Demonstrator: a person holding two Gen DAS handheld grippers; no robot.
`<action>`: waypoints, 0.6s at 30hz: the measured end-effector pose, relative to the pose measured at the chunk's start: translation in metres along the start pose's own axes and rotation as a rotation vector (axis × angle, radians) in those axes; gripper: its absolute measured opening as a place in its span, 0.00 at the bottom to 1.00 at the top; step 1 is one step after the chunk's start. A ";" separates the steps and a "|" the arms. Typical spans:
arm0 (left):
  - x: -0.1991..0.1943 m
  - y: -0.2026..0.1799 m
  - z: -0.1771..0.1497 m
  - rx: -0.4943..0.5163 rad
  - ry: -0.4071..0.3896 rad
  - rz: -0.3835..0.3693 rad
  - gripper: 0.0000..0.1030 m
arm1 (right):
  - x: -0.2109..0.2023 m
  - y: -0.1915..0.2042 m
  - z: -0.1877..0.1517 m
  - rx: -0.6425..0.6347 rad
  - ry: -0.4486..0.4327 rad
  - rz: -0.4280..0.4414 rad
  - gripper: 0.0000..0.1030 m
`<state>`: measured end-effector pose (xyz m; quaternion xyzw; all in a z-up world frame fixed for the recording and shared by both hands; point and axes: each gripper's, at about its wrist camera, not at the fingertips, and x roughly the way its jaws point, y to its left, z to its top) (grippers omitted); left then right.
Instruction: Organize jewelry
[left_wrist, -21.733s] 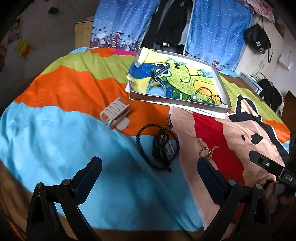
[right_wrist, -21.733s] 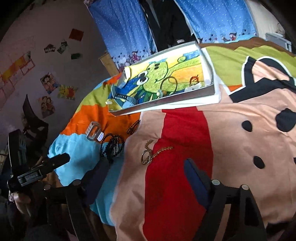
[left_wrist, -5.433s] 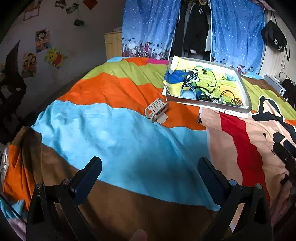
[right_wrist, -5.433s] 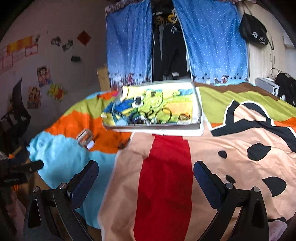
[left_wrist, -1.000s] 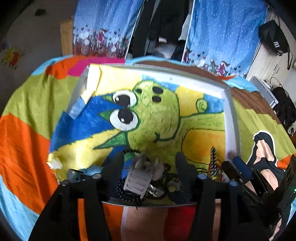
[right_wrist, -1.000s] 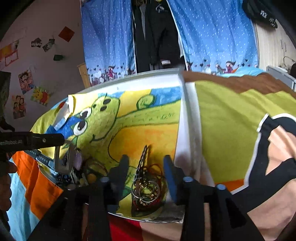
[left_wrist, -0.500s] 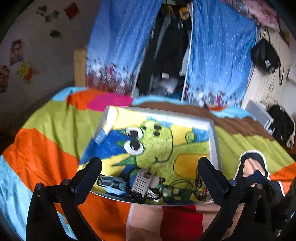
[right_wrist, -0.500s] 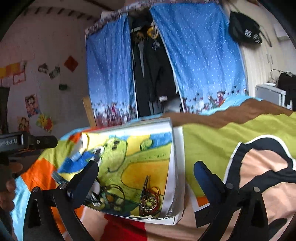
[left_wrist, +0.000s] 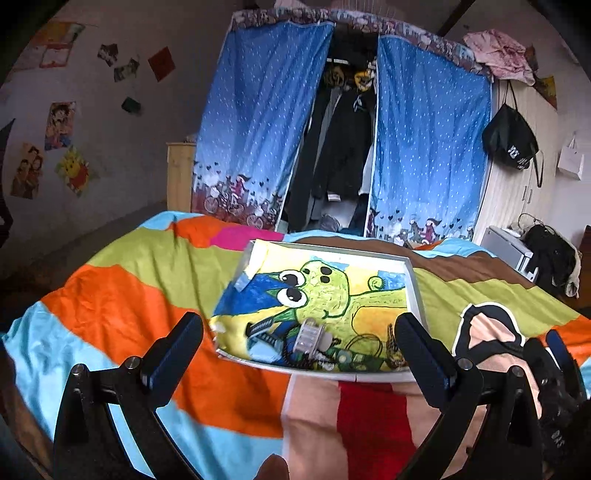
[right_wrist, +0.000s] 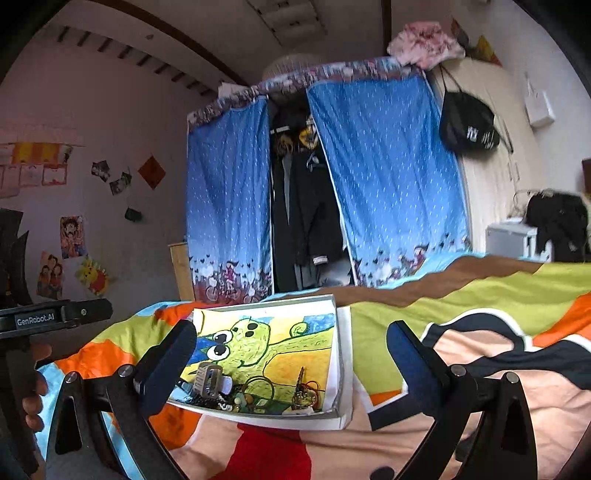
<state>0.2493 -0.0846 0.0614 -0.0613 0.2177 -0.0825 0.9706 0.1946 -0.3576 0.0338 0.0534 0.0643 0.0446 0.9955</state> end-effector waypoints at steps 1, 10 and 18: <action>-0.008 0.001 -0.004 0.004 -0.007 0.003 0.99 | -0.009 0.003 -0.001 -0.004 -0.011 -0.007 1.00; -0.072 0.015 -0.043 0.011 -0.051 0.054 0.99 | -0.061 0.022 -0.011 0.033 -0.021 -0.012 1.00; -0.119 0.026 -0.071 0.009 -0.073 0.080 0.99 | -0.108 0.045 -0.025 0.027 -0.008 -0.019 1.00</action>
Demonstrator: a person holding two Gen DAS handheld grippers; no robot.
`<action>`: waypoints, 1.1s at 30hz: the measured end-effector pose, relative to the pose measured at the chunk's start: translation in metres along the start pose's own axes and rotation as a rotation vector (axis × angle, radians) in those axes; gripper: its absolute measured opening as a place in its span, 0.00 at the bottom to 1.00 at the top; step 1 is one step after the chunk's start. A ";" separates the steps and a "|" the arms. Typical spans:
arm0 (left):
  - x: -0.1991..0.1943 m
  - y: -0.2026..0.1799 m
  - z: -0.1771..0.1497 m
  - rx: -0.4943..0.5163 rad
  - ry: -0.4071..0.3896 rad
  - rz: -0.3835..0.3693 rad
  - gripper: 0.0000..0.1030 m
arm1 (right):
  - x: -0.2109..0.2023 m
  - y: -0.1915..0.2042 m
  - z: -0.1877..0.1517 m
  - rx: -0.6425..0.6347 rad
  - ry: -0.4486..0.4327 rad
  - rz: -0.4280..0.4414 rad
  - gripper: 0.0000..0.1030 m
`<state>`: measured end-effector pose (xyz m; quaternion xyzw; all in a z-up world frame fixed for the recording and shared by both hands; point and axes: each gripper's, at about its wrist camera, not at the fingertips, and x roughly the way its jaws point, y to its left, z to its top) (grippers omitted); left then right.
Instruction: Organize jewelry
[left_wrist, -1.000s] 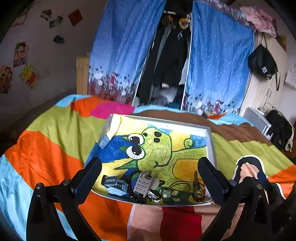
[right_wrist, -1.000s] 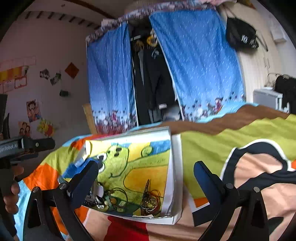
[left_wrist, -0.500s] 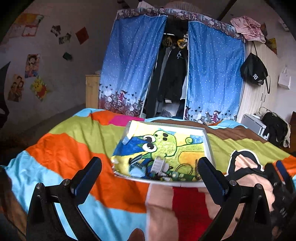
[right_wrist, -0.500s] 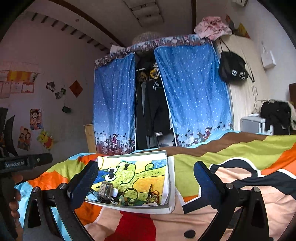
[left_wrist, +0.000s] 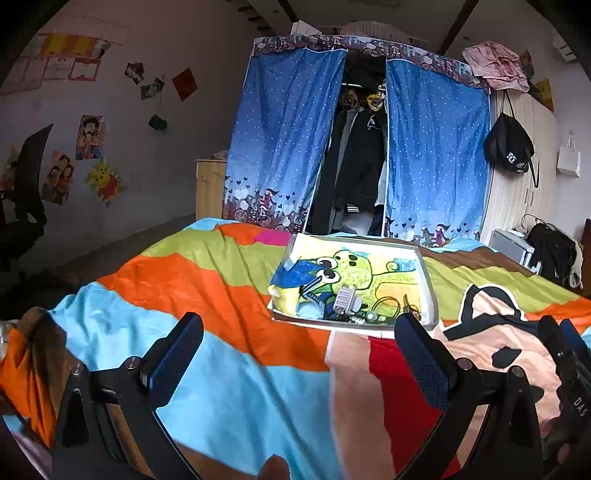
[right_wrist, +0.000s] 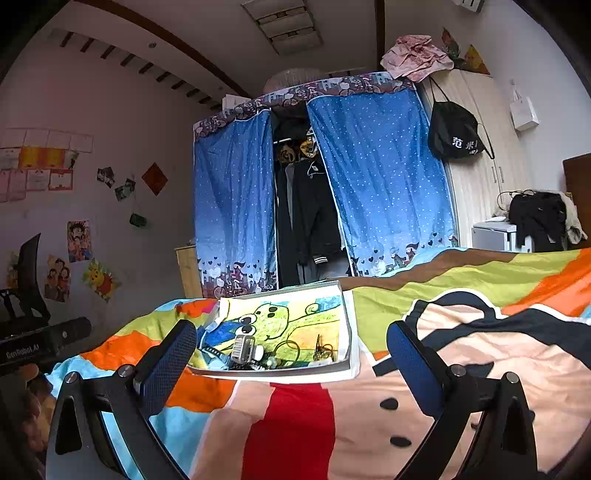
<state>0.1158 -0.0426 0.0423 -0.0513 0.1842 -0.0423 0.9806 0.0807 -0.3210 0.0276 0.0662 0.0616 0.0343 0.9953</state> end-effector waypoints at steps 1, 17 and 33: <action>-0.005 0.003 -0.003 -0.001 -0.003 0.000 0.99 | -0.005 0.003 -0.002 0.000 0.001 -0.006 1.00; -0.077 0.019 -0.050 0.069 -0.024 0.039 0.99 | -0.060 0.046 -0.022 -0.018 0.051 0.023 1.00; -0.081 0.026 -0.071 0.034 -0.012 0.069 0.99 | -0.056 0.054 -0.035 -0.052 0.105 0.005 1.00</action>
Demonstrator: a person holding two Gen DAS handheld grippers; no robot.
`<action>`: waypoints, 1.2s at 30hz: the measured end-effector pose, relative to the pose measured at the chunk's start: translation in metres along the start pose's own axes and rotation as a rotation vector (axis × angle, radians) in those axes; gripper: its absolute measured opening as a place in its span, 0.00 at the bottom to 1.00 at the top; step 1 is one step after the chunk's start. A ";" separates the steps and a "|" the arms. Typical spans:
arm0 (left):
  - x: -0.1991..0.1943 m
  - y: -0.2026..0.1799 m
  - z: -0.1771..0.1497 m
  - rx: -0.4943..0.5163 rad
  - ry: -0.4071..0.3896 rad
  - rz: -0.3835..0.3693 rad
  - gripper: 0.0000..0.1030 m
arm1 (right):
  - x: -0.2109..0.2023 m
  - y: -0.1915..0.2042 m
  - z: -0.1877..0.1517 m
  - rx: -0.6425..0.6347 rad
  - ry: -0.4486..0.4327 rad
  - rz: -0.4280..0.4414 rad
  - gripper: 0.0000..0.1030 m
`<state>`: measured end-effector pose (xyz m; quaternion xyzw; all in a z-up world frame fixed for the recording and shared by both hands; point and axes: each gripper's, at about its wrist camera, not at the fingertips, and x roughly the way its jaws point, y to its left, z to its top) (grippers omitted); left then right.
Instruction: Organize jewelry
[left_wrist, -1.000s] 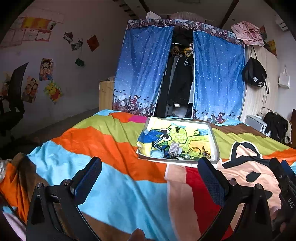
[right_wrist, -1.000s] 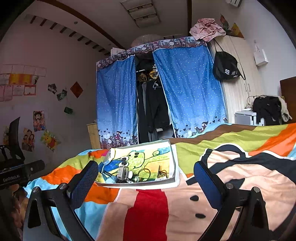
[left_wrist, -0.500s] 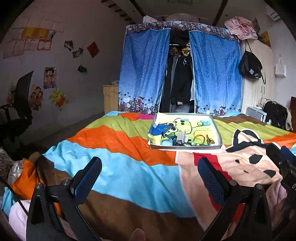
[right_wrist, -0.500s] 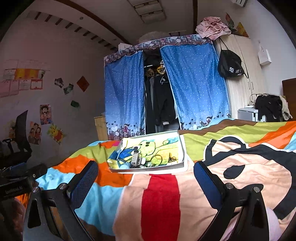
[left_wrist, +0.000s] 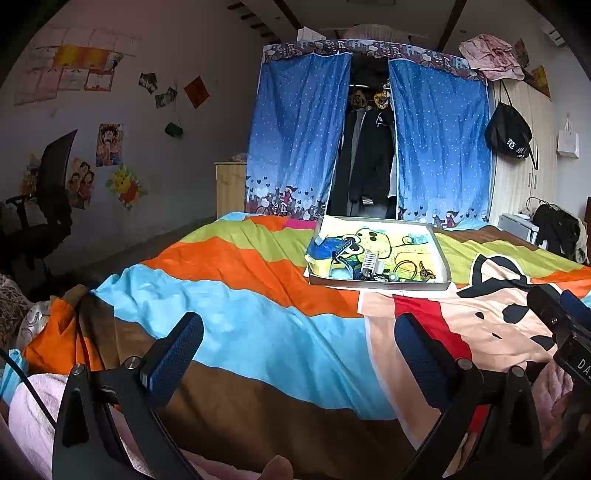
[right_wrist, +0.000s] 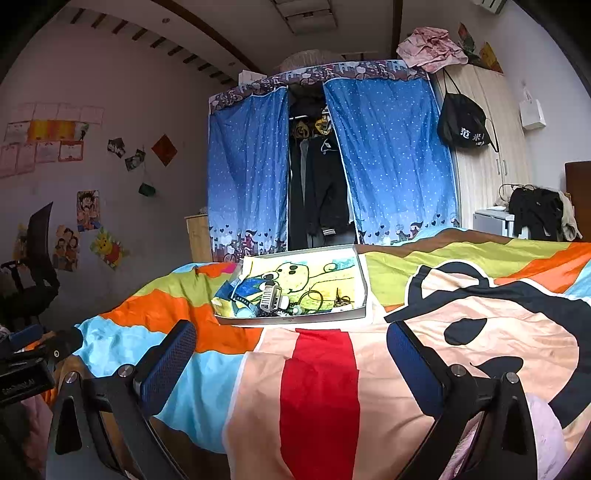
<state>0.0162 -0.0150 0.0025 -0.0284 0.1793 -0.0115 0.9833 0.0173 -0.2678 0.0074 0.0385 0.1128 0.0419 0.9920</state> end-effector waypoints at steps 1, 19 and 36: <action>0.000 0.000 0.000 0.000 -0.001 0.001 0.99 | 0.000 0.001 0.000 -0.004 0.000 0.002 1.00; 0.001 0.000 -0.001 -0.001 0.001 0.000 0.99 | 0.003 0.005 -0.001 -0.020 0.014 0.006 1.00; 0.001 0.000 -0.001 -0.007 0.001 -0.007 0.99 | 0.004 0.005 -0.002 -0.021 0.015 0.006 1.00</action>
